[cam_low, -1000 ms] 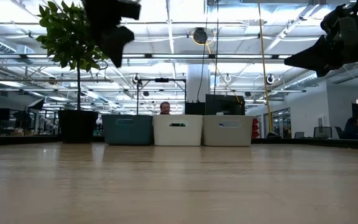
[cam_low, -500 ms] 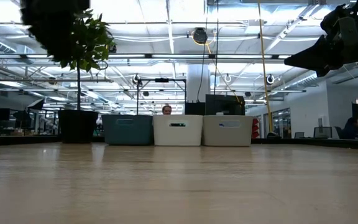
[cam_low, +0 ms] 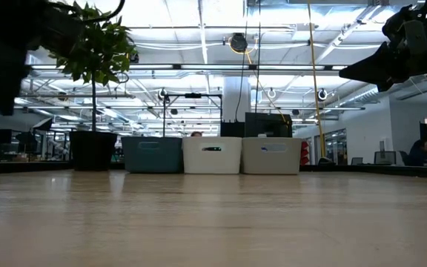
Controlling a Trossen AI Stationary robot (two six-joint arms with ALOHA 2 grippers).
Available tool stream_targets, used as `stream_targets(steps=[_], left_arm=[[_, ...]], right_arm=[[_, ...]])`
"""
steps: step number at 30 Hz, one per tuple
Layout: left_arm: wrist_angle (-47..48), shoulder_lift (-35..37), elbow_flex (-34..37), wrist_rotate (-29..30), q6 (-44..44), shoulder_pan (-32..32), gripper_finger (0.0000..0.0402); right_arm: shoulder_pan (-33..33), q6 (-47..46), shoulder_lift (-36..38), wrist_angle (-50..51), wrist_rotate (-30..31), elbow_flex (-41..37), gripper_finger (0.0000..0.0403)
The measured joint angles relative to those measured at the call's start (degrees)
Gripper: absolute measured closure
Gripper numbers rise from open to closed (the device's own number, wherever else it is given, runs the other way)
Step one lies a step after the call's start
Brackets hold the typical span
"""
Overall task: Sort spring keychains
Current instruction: Put the yellow spring keychain in the blue bin
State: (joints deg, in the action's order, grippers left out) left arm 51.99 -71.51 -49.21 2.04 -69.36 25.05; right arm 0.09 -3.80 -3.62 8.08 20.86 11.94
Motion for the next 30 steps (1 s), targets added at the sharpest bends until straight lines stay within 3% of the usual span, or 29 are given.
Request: stream_targets(steps=[10,30], left_arm=[[-5.84,-7.95,0.00,-3.14,-3.24,8.00,0.0138],[-6.39,-23.05,-0.30,-3.97,-8.35,13.36,0.0184]], right_arm=[[0.00,0.00,0.00,-0.01,0.00,-0.01,0.0403],[0.00,-0.01,0.00,-0.02,0.00,-0.01,0.0403]])
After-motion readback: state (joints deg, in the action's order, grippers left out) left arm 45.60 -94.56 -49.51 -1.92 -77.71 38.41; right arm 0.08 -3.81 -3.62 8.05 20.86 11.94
